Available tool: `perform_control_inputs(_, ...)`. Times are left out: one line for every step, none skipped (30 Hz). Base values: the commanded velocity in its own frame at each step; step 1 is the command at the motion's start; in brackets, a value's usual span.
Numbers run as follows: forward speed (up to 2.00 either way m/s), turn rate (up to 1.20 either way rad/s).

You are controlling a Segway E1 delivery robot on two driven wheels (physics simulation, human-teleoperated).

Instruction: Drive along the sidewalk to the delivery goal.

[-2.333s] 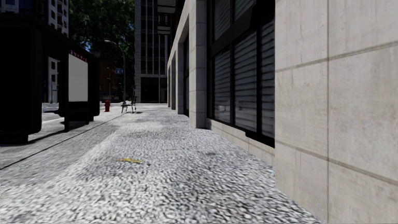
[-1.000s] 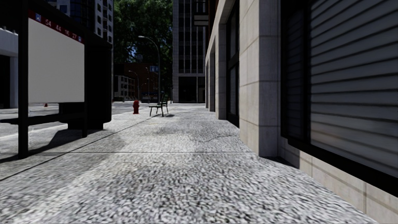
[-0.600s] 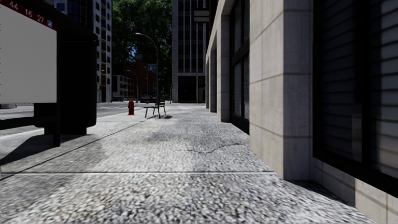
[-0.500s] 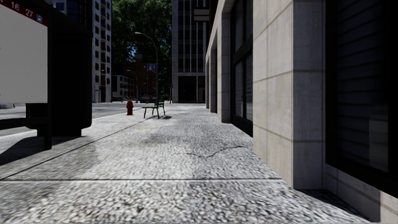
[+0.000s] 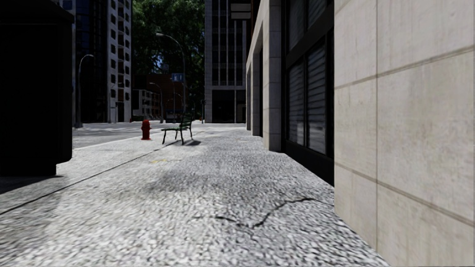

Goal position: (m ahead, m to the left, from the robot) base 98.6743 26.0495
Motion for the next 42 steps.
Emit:
perform_control_inputs(2.0,0.0)
perform_control_inputs(2.0,0.0)
perform_control_inputs(2.0,0.0)
perform_control_inputs(2.0,0.0)
perform_control_inputs(2.0,0.0)
perform_control_inputs(2.0,0.0)
perform_control_inputs(2.0,0.0)
perform_control_inputs(2.0,0.0)
perform_control_inputs(2.0,0.0)
perform_control_inputs(2.0,0.0)
perform_control_inputs(2.0,0.0)
perform_control_inputs(2.0,0.0)
perform_control_inputs(2.0,0.0)
perform_control_inputs(2.0,0.0)
perform_control_inputs(2.0,0.0)
perform_control_inputs(2.0,0.0)
perform_control_inputs(2.0,0.0)
perform_control_inputs(2.0,0.0)
perform_control_inputs(2.0,0.0)
perform_control_inputs(2.0,0.0)
perform_control_inputs(2.0,0.0)
perform_control_inputs(2.0,0.0)
perform_control_inputs(2.0,0.0)
perform_control_inputs(2.0,0.0)
perform_control_inputs(2.0,0.0)
perform_control_inputs(2.0,0.0)
perform_control_inputs(2.0,0.0)
perform_control_inputs(2.0,0.0)
perform_control_inputs(2.0,0.0)
perform_control_inputs(2.0,0.0)
perform_control_inputs(2.0,0.0)
perform_control_inputs(2.0,0.0)
perform_control_inputs(2.0,0.0)
perform_control_inputs(2.0,0.0)
perform_control_inputs(2.0,0.0)
perform_control_inputs(2.0,0.0)
perform_control_inputs(2.0,0.0)
perform_control_inputs(2.0,0.0)
perform_control_inputs(2.0,0.0)
perform_control_inputs(2.0,0.0)
perform_control_inputs(2.0,0.0)
perform_control_inputs(2.0,0.0)
